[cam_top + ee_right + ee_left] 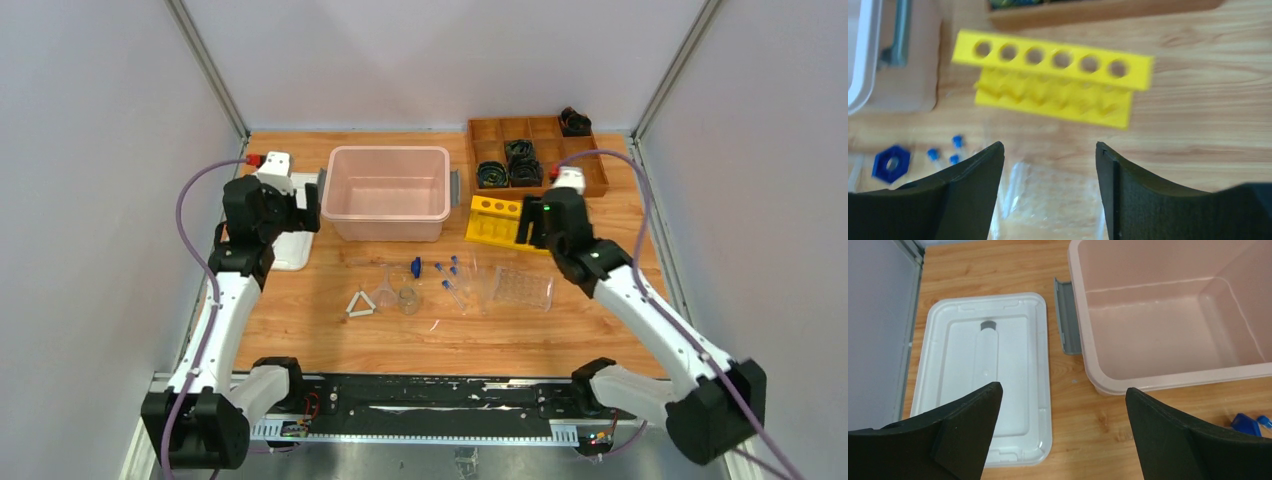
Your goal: Organize the chemistry lab equipment
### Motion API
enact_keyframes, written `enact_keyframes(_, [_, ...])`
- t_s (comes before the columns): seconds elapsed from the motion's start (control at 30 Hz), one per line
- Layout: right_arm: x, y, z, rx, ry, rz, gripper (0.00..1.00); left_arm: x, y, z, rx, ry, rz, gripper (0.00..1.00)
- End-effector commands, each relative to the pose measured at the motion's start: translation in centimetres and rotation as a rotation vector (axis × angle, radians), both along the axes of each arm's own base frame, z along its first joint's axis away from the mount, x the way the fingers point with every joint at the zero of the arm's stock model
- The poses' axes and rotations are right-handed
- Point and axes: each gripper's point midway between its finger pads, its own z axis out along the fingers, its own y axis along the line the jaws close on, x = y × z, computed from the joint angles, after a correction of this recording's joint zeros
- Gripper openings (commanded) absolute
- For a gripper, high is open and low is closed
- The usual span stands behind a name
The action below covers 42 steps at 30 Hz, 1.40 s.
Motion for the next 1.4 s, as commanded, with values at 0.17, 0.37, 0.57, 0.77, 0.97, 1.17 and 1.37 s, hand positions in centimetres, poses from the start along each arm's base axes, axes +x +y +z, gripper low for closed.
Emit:
enact_keyframes(0.17, [-1.0, 10.6, -7.1, -0.061, 0.260, 0.251, 0.52, -4.0, -0.6, -1.0, 0.023, 0.265, -0.069, 1.00])
enact_keyframes(0.37, [0.0, 13.6, -10.8, -0.034, 0.346, 0.305, 0.45, -4.7, -1.5, -0.2, -0.010, 0.259, -0.102, 1.00])
enact_keyframes(0.57, [1.2, 15.5, -13.6, -0.039, 0.397, 0.320, 0.40, -4.4, -2.0, -0.2, -0.030, 0.258, -0.128, 1.00])
enact_keyframes(0.77, [2.4, 15.8, -15.7, -0.069, 0.421, 0.275, 0.34, -4.6, -2.4, -0.5, -0.033, 0.270, -0.150, 0.99])
enact_keyframes(0.97, [2.5, 15.1, -17.1, -0.095, 0.435, 0.213, 0.26, -5.1, -2.3, 0.1, -0.009, 0.249, -0.167, 0.99])
enact_keyframes(1.17, [2.5, 15.0, -17.5, -0.104, 0.438, 0.182, 0.25, -5.4, -2.6, 0.8, -0.003, 0.216, -0.189, 0.99])
enact_keyframes(1.37, [2.4, 14.9, -18.3, -0.131, 0.482, 0.159, 0.28, -5.7, -2.8, 1.3, -0.003, 0.203, -0.203, 0.99])
